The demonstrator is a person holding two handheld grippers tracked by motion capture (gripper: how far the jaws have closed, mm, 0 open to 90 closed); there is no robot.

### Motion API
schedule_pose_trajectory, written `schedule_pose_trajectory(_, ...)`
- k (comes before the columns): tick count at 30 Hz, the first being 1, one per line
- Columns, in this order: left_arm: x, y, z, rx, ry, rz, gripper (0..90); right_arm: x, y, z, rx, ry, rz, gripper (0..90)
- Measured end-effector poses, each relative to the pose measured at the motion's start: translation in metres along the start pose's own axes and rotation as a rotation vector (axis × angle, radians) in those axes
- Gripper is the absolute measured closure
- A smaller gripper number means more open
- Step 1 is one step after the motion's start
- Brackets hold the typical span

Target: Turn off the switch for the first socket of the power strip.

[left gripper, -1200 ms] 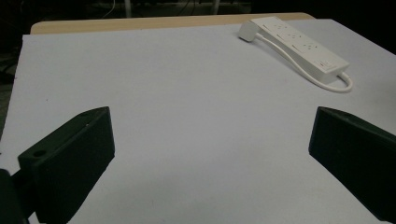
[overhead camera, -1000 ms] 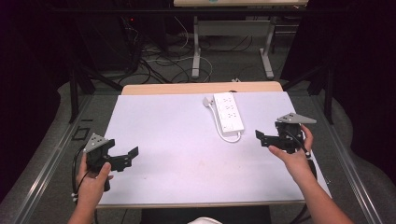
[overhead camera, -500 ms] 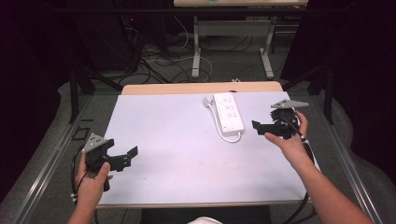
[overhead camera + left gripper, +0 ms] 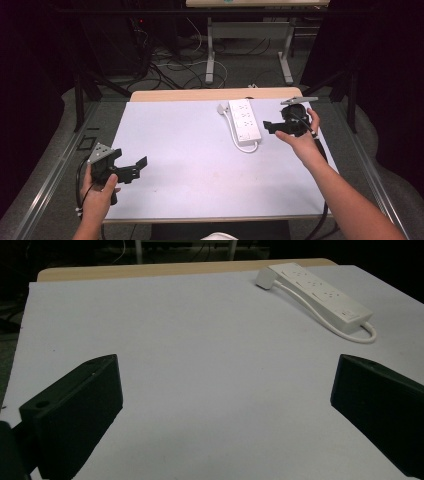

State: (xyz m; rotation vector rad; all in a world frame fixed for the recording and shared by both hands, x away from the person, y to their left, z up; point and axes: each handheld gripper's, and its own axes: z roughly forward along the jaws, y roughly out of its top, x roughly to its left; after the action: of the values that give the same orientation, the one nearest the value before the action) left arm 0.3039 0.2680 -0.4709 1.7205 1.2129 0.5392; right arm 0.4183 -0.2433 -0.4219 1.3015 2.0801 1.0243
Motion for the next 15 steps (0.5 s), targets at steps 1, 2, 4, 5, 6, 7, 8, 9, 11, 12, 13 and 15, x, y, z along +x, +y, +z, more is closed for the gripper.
schedule_pose_trajectory(1, 0.0, 0.0, 0.0, 0.0, -0.001, 0.0, 0.3, 0.001, 0.005, 0.003, 0.007, -0.001, 0.002, 22.8)
schedule_pose_trajectory(2, 0.0, 0.0, 0.0, 0.001, -0.001, 0.0, 0.3, 0.001, 0.007, 0.005, 0.009, 0.0, -0.001, 22.8)
schedule_pose_trajectory(4, 0.001, 0.0, 0.0, 0.0, -0.001, -0.001, 0.3, 0.002, 0.012, 0.008, 0.015, 0.0, -0.004, 22.8)
schedule_pose_trajectory(5, 0.001, 0.0, 0.0, 0.0, -0.001, -0.001, 0.3, 0.003, 0.014, 0.01, 0.019, 0.001, -0.004, 22.7)
schedule_pose_trajectory(6, 0.001, -0.001, 0.0, 0.0, 0.001, -0.004, 0.3, 0.003, 0.016, 0.012, 0.021, -0.002, -0.011, 22.7)
schedule_pose_trajectory(7, 0.001, -0.001, 0.0, 0.0, 0.001, -0.004, 0.3, 0.004, 0.018, 0.013, 0.023, -0.003, -0.017, 22.7)
schedule_pose_trajectory(8, 0.001, -0.001, 0.0, 0.0, 0.003, -0.004, 0.3, 0.004, 0.02, 0.015, 0.024, -0.004, -0.022, 22.6)
schedule_pose_trajectory(9, 0.002, -0.001, 0.0, 0.002, 0.003, -0.003, 0.3, 0.005, 0.021, 0.017, 0.025, -0.005, -0.027, 22.6)
schedule_pose_trajectory(11, 0.002, -0.001, 0.0, 0.003, 0.005, -0.001, 0.3, 0.006, 0.025, 0.02, 0.032, -0.002, -0.031, 22.6)
schedule_pose_trajectory(12, 0.002, -0.001, 0.0, 0.003, 0.005, -0.001, 0.3, 0.007, 0.026, 0.021, 0.033, 0.001, -0.034, 22.6)
schedule_pose_trajectory(13, 0.002, -0.001, 0.0, 0.003, 0.005, -0.001, 0.3, 0.008, 0.028, 0.023, 0.037, 0.005, -0.035, 22.6)
schedule_pose_trajectory(15, 0.002, -0.001, 0.0, 0.002, 0.006, -0.003, 0.3, 0.01, 0.031, 0.026, 0.039, 0.006, -0.039, 22.6)
